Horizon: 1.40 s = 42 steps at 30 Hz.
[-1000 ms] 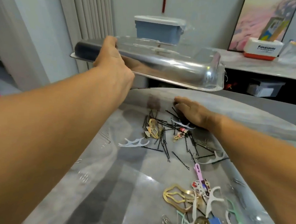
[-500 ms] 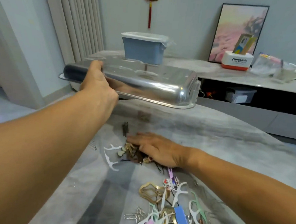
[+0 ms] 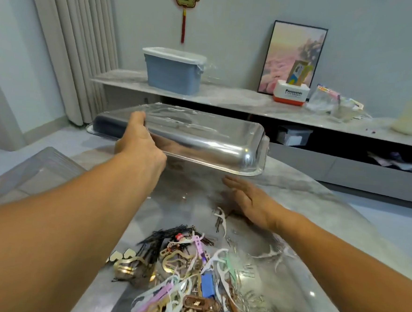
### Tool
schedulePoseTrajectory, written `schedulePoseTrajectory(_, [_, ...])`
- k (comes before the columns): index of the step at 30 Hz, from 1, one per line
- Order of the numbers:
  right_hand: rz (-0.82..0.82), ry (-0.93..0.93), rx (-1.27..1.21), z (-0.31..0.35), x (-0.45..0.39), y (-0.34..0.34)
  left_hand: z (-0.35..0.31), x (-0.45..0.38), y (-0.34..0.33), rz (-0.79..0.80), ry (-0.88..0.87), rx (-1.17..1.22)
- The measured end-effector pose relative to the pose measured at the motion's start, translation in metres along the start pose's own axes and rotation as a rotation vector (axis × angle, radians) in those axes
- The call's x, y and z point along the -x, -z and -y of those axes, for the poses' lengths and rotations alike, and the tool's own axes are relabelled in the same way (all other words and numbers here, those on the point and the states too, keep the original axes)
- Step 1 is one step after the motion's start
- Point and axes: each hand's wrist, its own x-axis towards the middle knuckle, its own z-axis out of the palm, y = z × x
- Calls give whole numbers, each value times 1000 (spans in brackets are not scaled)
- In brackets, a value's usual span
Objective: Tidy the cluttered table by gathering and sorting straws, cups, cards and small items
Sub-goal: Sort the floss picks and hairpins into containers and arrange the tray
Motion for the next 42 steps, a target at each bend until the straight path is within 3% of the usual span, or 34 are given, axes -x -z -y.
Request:
schedulePoseTrajectory(3, [98,54,116,6,9,-16,11,3,-7,1,20,8])
schedulePoseTrajectory(7, [192,216,87,40,40,-43,30,2,-6,33,34,-3])
schedulePoseTrajectory(9, [143,222,30,48,59,-47,43,0,-2,7,38,-18])
schedulePoseTrajectory(11, [-98,120,-4,38,76,-44,57,2,-2,-11,50,-49])
schedulePoseTrajectory(13, [-350,-118,40,12,89,-36,68,4,-2,-31,71,-64])
schedulePoseTrajectory(16, [-406,-407,19,-28,113,-25,82,8,-6,-20,115,-95])
schedulePoseTrajectory(18, [-334,-357,31,-35,120,-29,91,16,-10,50,147,-129])
schedulePoseTrajectory(21, [-193,-208,39,-11,115,-41,104,30,-16,-17,206,-73])
schedulePoseTrajectory(23, [-139,-117,35,13,113,-52,112,39,-15,31,213,-93])
schedulePoseTrajectory(27, [-95,58,28,55,117,-72,126,42,-3,125,269,-75])
schedulePoseTrajectory(31, [-103,157,-152,77,121,-75,129,46,9,128,299,-72])
schedulePoseTrajectory(33, [-166,89,-201,76,126,-73,122,46,9,127,295,-54])
schedulePoseTrajectory(35, [-363,-46,-217,69,133,-74,108,48,4,175,286,-24])
schedulePoseTrajectory(39, [-805,-603,-422,54,145,-55,70,52,-8,243,291,-24])
schedulePoseTrajectory(42, [-1003,-799,-349,41,156,-24,41,51,-11,280,251,-130])
